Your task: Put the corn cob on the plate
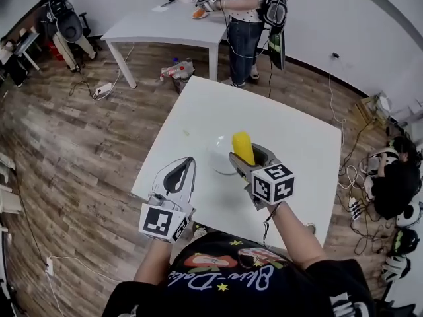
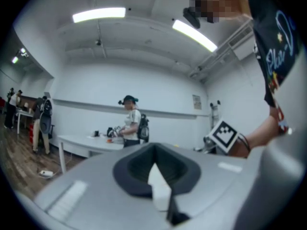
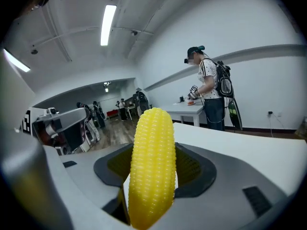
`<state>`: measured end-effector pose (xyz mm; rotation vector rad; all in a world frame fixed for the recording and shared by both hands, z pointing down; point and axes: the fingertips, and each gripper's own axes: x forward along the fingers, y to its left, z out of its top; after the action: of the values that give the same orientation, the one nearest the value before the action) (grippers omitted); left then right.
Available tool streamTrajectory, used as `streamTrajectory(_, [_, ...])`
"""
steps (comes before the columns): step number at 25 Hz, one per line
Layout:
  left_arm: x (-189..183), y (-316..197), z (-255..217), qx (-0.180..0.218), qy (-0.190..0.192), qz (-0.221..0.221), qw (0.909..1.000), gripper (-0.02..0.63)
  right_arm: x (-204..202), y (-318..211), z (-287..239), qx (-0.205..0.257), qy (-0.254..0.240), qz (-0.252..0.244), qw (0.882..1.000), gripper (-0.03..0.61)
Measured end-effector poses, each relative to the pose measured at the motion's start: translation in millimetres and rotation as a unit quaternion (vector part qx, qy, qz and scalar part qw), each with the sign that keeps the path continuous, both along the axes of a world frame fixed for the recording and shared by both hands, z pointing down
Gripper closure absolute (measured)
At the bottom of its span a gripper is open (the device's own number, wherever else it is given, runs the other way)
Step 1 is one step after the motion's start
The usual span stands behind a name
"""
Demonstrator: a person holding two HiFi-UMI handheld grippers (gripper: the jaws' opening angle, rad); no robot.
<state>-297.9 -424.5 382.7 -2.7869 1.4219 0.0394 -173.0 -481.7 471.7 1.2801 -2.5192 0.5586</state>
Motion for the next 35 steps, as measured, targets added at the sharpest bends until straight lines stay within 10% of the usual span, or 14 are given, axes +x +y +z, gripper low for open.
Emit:
streamTrajectory(10, [-15.4,-9.1,10.7,-0.025,0.011,0.027,0.9993,0.617,-17.8,-48.4,94.8,-0.12,0.059,0.006,0.991,0.339])
streamTrajectory(22, [-37.6,-13.4,27.7,-0.055,0.009,0.016,0.9983,0.617,-35.0,-72.6,145.3,-0.16,0.173,-0.027,0.971,0.339])
streamTrajectory(35, [-50.9,-10.8,33.7,-0.062,0.015,-0.002,0.9979,0.617,-42.2,-75.9,155.6,-0.167,0.178,-0.03,0.969,0.339])
